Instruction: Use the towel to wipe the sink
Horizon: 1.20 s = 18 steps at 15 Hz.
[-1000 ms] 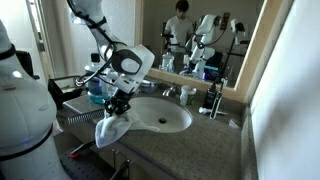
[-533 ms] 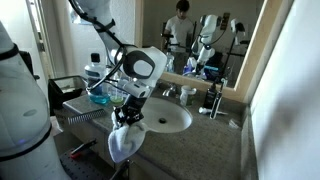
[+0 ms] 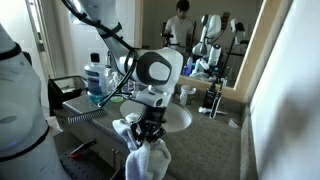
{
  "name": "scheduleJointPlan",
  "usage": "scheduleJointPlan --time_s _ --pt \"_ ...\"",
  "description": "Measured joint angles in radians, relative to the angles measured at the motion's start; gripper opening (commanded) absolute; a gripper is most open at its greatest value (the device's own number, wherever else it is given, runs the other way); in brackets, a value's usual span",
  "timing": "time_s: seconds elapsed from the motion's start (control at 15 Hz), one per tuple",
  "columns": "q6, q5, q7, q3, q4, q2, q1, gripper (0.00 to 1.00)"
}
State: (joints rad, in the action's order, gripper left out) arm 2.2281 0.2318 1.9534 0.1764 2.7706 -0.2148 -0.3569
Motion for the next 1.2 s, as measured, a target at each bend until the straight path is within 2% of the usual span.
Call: scheduleJointPlan --time_s 0.33,0.6,0.8,1.2 --pt "0.15 0.005 0.014 -0.032 0.0 -0.052 0.023 0.07" --pt "0.176 0.041 0.081 -0.081 0.0 -0.122 0.02 0.07" --pt "0.176 0.141 0.149 -0.092 -0.001 -0.191 -0.034 0.07" --pt "0.175 0.34 0.203 -0.093 -0.048 -0.295 -0.192 0.07"
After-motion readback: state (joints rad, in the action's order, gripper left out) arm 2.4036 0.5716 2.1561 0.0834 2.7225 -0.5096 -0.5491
